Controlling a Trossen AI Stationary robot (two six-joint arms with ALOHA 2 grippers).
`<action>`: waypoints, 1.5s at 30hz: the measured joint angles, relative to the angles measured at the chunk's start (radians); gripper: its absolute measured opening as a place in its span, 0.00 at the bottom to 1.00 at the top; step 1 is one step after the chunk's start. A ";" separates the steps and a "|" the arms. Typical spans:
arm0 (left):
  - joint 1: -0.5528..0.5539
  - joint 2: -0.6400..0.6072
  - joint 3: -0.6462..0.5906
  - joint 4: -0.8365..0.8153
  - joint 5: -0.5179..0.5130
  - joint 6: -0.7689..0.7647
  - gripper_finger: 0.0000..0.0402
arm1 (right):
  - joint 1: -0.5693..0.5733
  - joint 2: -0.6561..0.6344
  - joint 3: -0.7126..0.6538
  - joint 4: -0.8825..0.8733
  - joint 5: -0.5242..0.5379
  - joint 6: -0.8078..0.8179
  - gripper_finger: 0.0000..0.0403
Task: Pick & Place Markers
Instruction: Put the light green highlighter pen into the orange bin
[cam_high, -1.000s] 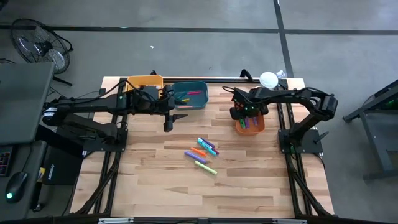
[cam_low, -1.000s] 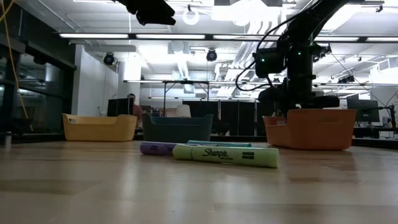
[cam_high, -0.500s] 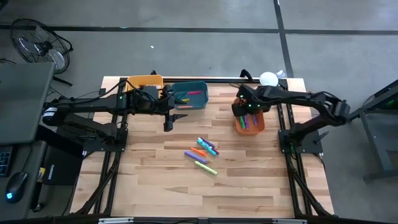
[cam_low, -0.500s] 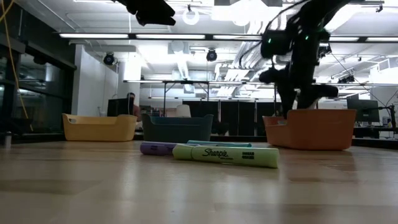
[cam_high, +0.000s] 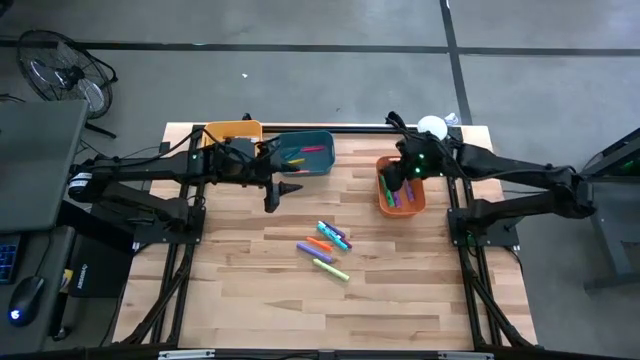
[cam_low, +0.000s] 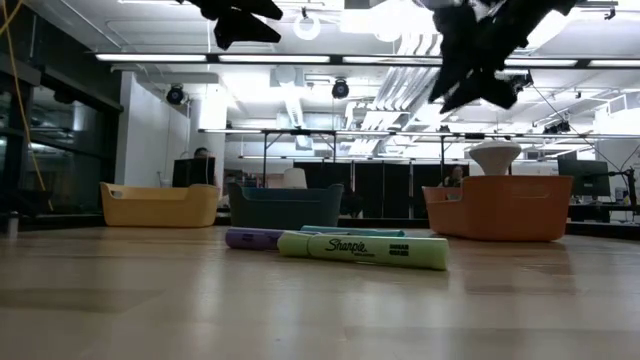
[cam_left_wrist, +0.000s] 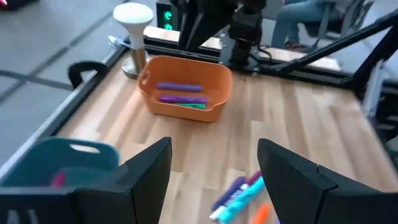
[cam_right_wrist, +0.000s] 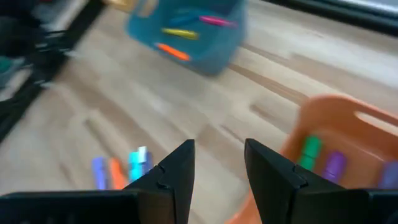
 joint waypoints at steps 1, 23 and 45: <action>0.000 0.000 0.000 0.000 0.009 -0.021 0.58 | 0.020 -0.012 0.000 0.010 0.000 -0.009 0.32; -0.380 -0.312 -0.268 0.111 -0.498 -0.305 0.58 | 0.455 -0.004 0.013 0.252 0.104 -0.054 0.32; -0.583 -0.587 -0.524 0.130 -0.618 -0.357 0.58 | 0.602 0.666 0.678 -0.317 0.110 0.000 0.32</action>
